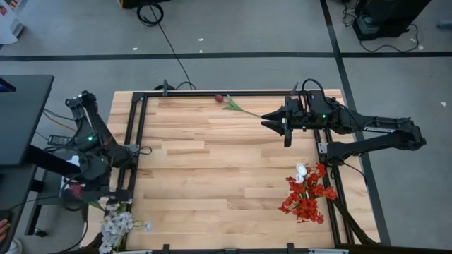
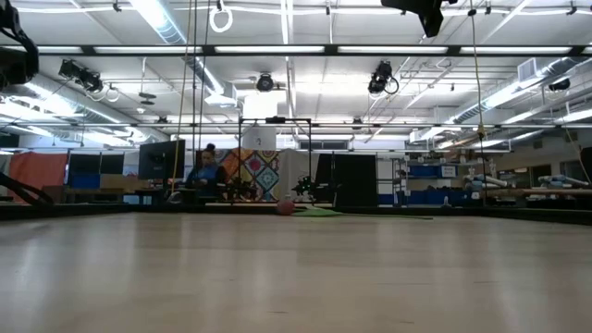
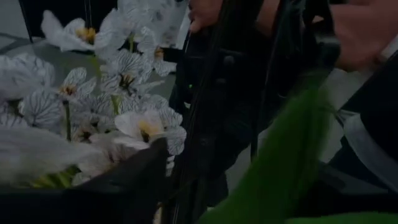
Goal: Sort flowers into vase by color
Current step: Put the bottom red flower into the transparent vase
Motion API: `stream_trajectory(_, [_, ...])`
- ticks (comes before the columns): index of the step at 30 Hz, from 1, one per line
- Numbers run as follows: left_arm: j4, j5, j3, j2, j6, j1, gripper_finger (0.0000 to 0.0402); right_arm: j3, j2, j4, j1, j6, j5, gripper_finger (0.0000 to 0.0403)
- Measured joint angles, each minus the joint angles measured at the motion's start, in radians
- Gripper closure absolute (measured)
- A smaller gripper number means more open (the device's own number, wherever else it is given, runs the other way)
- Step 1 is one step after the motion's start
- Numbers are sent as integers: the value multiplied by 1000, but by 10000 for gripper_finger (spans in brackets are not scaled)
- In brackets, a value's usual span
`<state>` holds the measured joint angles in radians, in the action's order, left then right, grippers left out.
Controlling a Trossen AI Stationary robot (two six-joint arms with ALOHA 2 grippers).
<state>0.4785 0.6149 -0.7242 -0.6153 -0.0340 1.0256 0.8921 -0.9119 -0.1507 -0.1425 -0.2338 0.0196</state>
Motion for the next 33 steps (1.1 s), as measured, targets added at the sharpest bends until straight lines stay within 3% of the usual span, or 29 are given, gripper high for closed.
stream_trajectory(3, [0,-15,-1,-11,-57,0,90,0,0,0,0,0,0,271])
stream_trajectory(6, [18,-17,-32,-20,-94,0,72,0,0,0,0,0,0,271])
stream_trajectory(14, [133,-41,-152,-26,-85,0,68,0,0,0,0,0,0,271])
stream_trajectory(22, [67,-143,-70,-34,-117,0,68,0,0,0,0,0,0,271])
stream_trajectory(28, [101,-142,-159,-52,-131,17,68,0,0,0,0,0,0,271])
stream_trajectory(33, [67,-133,-181,-58,-2,47,68,0,0,0,0,0,0,271])
